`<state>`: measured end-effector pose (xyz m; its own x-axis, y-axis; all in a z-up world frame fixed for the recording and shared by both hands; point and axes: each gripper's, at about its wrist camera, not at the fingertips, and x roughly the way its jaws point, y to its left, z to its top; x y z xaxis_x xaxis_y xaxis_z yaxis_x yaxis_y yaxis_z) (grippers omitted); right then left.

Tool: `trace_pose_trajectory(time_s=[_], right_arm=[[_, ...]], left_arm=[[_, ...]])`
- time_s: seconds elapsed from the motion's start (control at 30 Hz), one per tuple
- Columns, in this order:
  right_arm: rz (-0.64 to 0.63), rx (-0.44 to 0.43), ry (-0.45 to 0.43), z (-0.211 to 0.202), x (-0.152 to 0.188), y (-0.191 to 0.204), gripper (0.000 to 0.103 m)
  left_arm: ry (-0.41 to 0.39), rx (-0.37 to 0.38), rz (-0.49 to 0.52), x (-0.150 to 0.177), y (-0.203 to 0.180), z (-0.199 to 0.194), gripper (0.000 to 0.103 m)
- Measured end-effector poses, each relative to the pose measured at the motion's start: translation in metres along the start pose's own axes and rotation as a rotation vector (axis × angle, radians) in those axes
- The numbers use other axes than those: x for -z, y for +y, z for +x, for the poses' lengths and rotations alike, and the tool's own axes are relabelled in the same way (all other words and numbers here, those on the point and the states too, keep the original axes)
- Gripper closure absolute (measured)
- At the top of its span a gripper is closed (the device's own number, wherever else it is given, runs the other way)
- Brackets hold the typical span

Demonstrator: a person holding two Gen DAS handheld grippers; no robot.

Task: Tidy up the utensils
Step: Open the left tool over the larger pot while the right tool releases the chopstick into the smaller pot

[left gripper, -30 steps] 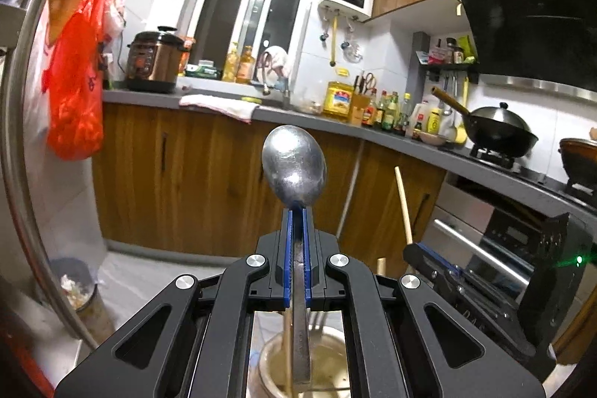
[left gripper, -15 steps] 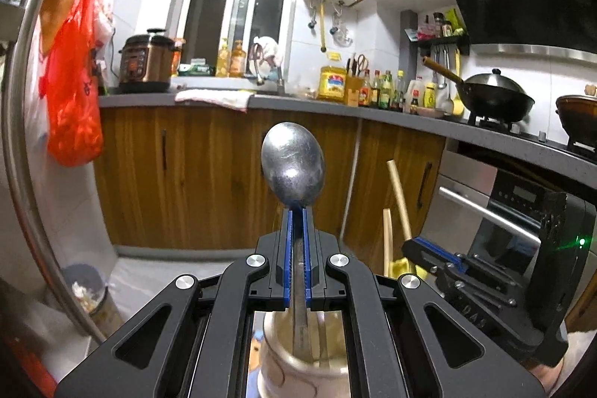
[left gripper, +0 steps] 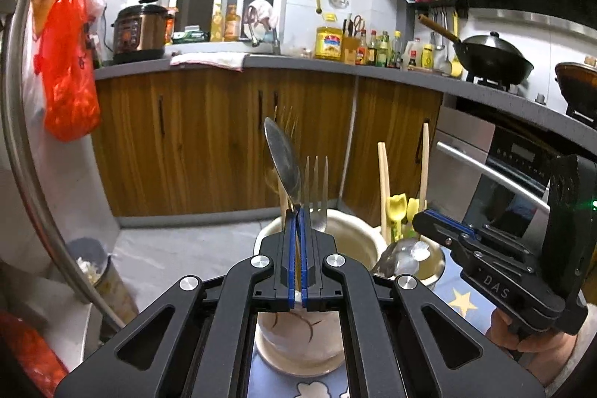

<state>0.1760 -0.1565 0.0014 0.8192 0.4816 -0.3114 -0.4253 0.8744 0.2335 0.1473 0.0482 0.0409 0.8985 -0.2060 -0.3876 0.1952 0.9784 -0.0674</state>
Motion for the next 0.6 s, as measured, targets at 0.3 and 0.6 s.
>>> trace_pose_trajectory(time_s=[0.3,0.6], right_arm=[[0.023,0.013,0.036,0.012,0.0,-0.004,0.097],[0.036,0.005,0.034,0.013,-0.001,-0.005,0.082]], left_arm=[[0.047,-0.003,0.001,0.003,0.003,0.012,0.1],[0.05,-0.003,0.005,0.004,0.003,0.015,0.1]])
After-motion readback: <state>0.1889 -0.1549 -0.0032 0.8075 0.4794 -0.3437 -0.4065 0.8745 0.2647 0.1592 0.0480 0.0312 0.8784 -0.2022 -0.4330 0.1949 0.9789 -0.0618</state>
